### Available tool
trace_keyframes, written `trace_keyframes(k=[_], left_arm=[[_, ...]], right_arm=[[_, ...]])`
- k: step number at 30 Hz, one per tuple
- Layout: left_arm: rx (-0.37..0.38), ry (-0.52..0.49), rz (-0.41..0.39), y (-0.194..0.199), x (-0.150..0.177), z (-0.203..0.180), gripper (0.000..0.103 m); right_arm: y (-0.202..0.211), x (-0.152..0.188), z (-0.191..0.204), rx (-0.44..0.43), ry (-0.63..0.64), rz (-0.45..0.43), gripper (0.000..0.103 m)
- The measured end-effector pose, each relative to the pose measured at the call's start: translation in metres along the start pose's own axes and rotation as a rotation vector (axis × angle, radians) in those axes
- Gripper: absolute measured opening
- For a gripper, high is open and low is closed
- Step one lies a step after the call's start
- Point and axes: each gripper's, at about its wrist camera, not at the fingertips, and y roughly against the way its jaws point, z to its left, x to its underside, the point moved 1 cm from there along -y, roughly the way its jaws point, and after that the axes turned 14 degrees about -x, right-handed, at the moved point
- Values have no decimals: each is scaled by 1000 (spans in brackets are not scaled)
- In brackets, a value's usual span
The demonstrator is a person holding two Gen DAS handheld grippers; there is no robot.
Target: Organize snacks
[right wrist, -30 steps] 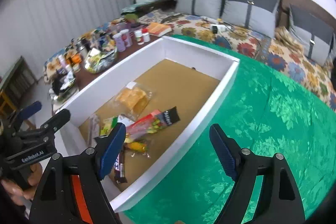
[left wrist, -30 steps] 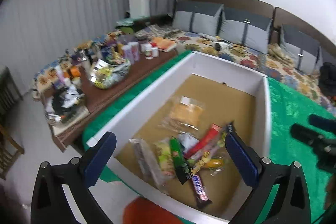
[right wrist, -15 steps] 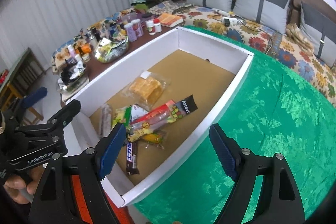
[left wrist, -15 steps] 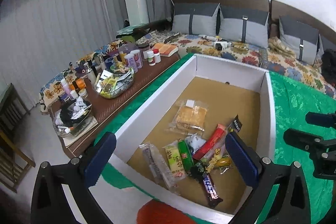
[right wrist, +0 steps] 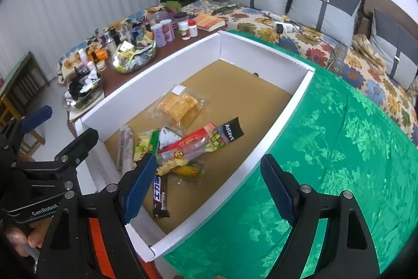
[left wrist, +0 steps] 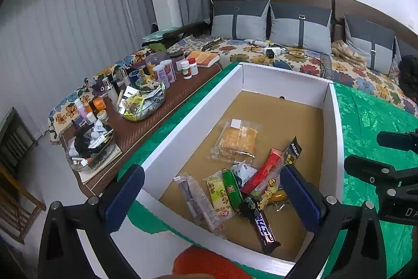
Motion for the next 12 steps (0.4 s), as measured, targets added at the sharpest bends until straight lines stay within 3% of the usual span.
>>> trace_keyframes(k=[12], left_arm=[[63,53,36,-6,5,6,103]], right_arm=[[-3,0,2,1,2,9,84]])
